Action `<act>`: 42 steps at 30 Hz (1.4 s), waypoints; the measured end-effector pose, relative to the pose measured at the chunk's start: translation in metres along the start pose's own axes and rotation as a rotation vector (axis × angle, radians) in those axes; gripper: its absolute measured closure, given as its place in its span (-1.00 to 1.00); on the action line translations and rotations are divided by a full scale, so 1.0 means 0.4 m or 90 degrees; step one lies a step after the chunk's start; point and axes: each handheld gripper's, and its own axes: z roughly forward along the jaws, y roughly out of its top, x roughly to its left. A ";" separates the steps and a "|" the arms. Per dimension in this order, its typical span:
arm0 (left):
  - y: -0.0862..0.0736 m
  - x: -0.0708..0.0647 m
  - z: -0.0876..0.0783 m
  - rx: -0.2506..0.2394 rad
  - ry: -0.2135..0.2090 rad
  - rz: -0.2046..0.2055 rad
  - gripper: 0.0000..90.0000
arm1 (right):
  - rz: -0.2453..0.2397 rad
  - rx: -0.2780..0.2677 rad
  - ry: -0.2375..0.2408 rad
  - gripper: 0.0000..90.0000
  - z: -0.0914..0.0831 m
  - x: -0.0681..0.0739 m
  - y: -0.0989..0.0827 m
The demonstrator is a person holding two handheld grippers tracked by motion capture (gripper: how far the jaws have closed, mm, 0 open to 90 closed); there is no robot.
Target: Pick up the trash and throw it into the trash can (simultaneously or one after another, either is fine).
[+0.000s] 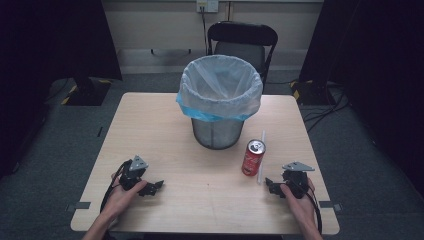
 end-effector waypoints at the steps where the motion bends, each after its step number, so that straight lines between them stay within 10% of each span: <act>1: 0.000 0.000 0.000 0.000 0.000 0.000 -0.99 | 0.000 0.000 0.000 -0.82 0.000 0.000 0.000; 23: 0.001 0.003 0.000 0.005 -0.004 0.004 -1.00 | -0.016 -0.006 0.005 -0.59 -0.019 0.009 0.010; 42: 0.001 0.004 0.000 0.007 -0.004 0.007 -1.00 | -0.039 -0.060 0.145 -0.61 -0.074 0.067 0.052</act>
